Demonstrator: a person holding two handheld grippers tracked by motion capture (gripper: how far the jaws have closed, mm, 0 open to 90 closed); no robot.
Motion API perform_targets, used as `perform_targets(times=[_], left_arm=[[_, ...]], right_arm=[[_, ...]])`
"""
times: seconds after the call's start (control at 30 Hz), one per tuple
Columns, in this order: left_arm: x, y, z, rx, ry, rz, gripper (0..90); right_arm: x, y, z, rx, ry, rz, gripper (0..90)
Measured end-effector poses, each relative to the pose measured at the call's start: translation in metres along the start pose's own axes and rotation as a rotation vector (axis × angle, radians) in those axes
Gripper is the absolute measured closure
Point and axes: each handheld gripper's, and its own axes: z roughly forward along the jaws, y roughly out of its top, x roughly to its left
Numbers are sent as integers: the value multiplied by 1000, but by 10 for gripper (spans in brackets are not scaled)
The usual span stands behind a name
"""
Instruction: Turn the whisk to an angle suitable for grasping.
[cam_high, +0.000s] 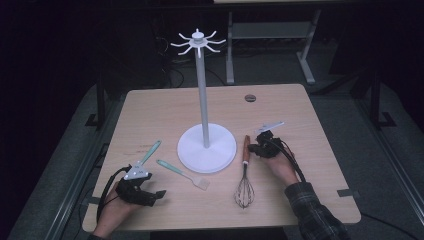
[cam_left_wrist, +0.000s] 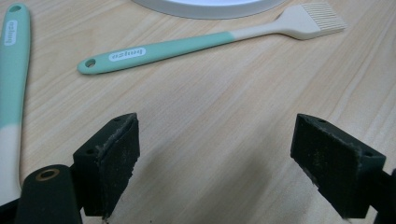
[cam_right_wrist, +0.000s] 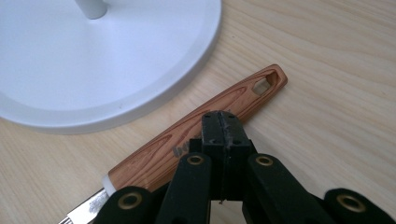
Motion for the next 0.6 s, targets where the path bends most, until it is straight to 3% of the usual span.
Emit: perform_targets(times=[0.3, 0.6], left_arm=[[0, 0, -1, 5, -2, 1, 151], [-1, -1, -2, 3, -1, 0, 151]], right_arm=[[9, 5, 5, -3, 24, -25, 900], [24, -1, -18, 3, 110, -39, 900]])
